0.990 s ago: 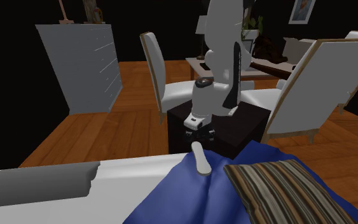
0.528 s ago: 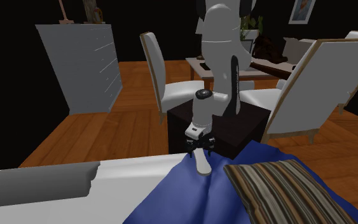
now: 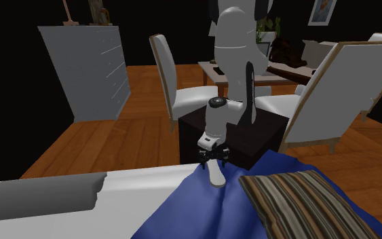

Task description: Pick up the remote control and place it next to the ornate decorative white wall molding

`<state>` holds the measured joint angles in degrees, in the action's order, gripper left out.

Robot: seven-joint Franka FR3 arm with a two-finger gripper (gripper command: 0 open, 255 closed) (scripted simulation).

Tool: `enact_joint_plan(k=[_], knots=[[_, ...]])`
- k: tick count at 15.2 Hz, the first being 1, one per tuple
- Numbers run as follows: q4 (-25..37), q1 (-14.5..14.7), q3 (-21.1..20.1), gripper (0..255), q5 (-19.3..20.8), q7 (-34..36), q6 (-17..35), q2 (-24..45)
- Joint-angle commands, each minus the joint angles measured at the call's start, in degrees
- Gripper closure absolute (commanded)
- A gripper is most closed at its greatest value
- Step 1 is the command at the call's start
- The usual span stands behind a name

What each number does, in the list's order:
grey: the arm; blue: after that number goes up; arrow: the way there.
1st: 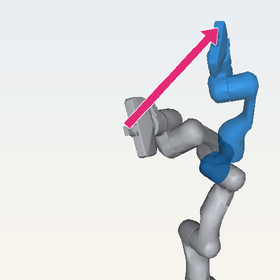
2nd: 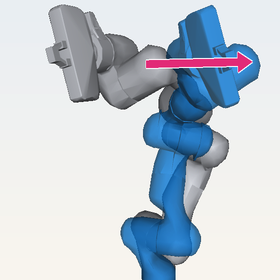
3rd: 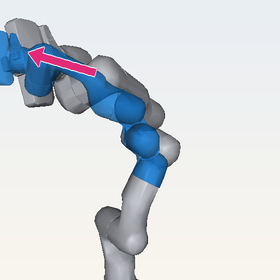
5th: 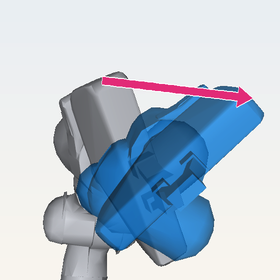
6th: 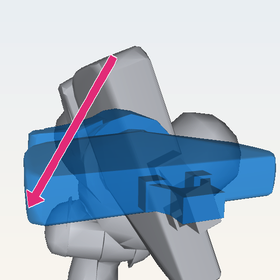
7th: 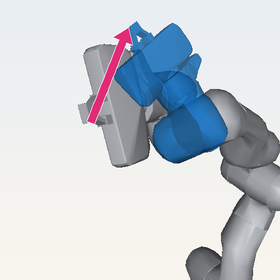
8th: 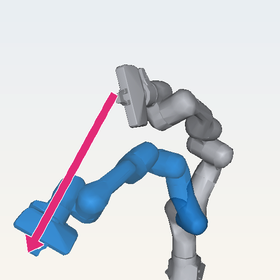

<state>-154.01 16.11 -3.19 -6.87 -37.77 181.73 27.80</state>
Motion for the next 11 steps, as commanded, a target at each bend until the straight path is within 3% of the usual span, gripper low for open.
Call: enact_joint_plan(k=[1,2,11], knots=[[0.0,0.0,0.0,0,0.0,0.0,0.0,0.0],[0.0,0.0,0.0,255,0.0,0.0,0.0,0.0],[0.01,0.0,0.0,255,0.0,0.0,0.01,0.01]])
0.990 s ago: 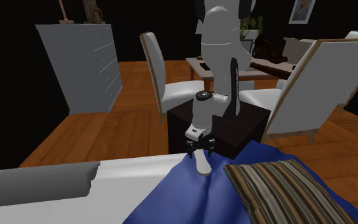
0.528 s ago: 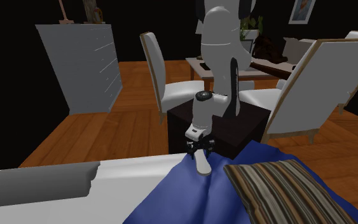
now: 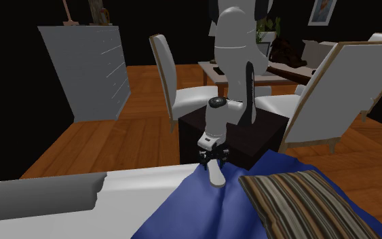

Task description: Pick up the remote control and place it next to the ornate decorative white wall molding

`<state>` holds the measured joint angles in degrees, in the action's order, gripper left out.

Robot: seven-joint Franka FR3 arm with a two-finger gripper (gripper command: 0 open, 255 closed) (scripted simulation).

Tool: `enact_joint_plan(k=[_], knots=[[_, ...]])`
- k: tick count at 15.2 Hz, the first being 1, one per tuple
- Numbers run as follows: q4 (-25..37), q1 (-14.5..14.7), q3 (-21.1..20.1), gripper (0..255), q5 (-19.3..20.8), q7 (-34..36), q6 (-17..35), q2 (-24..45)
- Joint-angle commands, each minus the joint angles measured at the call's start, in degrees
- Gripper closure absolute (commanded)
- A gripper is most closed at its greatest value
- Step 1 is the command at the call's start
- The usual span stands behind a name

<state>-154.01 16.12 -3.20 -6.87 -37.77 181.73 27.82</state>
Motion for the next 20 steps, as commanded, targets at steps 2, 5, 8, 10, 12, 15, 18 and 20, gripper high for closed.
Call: enact_joint_plan(k=[2,5,8,10,12,15,18,20], knots=[[-0.83,0.18,0.14,255,-0.04,0.08,-1.46,-2.31],[-1.98,0.52,0.44,255,-0.04,0.22,-3.8,-5.79],[-3.01,0.96,0.86,255,0.05,0.42,-6.27,-9.28],[-3.62,1.29,1.21,255,0.2,0.62,-8.0,-11.62],[-4.18,1.64,1.6,255,0.44,0.87,-9.78,-13.95],[-4.89,2.12,2.19,255,0.99,1.38,-12.54,-17.42],[-5.46,2.45,2.69,255,1.71,1.99,-15.41,-20.86],[-5.76,2.56,2.91,255,2.2,2.39,-17.37,-23.12]])
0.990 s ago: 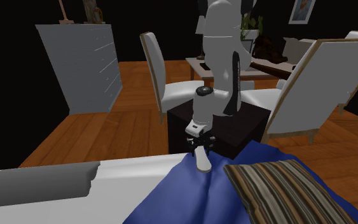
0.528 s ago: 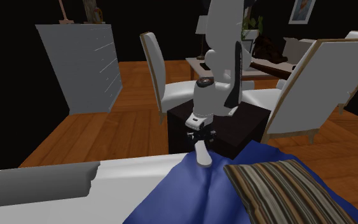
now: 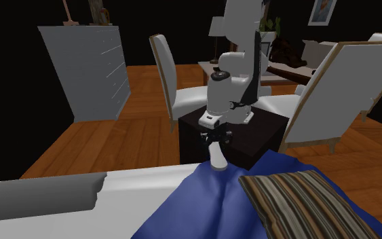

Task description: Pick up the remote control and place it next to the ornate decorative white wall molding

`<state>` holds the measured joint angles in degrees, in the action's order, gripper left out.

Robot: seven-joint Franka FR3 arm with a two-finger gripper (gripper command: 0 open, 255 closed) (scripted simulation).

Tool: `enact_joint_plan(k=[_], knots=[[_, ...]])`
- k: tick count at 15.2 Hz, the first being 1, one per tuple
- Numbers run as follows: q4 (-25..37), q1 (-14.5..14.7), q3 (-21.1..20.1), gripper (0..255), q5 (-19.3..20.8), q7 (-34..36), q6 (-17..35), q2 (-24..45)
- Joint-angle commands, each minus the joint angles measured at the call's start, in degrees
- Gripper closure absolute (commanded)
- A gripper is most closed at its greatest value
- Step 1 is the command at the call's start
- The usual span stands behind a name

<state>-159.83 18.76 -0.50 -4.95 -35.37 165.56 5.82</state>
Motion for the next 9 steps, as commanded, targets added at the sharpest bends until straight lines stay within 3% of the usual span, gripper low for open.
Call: enact_joint_plan(k=[1,9], knots=[[-0.07,-0.05,0.3,255,0.51,0.18,-2.2,-2.24],[-0.43,-0.21,0.49,255,1.89,1.32,-10.4,-10.82]])
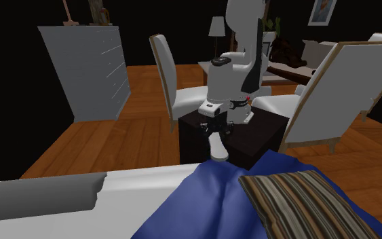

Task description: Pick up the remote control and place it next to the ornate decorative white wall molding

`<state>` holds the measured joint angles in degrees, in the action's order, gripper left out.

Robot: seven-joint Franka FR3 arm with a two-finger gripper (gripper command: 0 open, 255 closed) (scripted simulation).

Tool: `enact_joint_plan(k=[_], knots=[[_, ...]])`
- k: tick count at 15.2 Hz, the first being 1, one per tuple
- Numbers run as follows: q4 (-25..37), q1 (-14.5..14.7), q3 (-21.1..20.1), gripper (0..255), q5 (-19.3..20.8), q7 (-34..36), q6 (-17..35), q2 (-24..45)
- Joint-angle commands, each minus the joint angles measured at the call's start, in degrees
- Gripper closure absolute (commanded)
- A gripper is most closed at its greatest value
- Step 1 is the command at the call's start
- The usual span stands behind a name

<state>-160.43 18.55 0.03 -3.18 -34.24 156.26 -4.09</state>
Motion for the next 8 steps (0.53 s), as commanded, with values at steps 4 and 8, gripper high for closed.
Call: enact_joint_plan(k=[4,8], knots=[[4.01,-1.17,1.3,255,0.62,-1.82,-3.83,0.24],[12.01,-3.14,3.41,255,0.36,-6.08,-5.87,6.3]])
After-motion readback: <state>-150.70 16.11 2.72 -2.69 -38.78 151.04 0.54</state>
